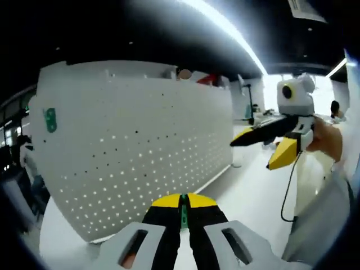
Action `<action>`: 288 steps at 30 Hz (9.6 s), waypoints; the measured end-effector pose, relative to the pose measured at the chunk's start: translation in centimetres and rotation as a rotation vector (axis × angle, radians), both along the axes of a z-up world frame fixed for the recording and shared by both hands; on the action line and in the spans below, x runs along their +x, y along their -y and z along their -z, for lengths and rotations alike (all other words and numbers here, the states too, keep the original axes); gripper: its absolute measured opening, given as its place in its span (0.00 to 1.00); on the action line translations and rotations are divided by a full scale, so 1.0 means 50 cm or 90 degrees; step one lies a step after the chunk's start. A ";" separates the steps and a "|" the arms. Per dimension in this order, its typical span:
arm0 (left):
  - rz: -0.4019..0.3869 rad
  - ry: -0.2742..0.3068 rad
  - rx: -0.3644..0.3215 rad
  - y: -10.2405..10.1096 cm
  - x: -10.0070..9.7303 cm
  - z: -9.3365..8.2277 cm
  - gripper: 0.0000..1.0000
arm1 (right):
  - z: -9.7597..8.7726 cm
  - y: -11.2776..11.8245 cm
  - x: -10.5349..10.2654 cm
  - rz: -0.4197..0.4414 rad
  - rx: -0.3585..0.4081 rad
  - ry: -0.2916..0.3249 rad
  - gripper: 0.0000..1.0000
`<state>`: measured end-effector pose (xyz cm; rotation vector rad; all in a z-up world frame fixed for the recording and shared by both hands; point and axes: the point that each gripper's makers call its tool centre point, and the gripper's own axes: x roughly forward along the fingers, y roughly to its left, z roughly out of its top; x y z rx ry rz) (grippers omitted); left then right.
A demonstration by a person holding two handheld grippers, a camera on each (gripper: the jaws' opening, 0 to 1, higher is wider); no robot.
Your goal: Insert the hook assembly into the mounting plate slot until the hook locks in place.
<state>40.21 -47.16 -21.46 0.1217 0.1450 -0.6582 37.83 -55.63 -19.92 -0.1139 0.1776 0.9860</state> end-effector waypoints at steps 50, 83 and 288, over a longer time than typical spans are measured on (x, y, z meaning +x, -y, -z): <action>0.021 0.090 -0.048 0.068 -0.083 -0.096 0.03 | -0.024 -0.073 0.006 -0.010 0.130 -0.136 0.02; -0.048 0.127 0.034 0.082 -0.063 -0.085 0.09 | -0.065 -0.065 0.007 0.012 0.131 -0.060 0.00; -0.366 0.114 0.000 -0.235 0.168 -0.119 0.28 | -0.039 -0.027 0.043 0.054 0.032 0.019 0.76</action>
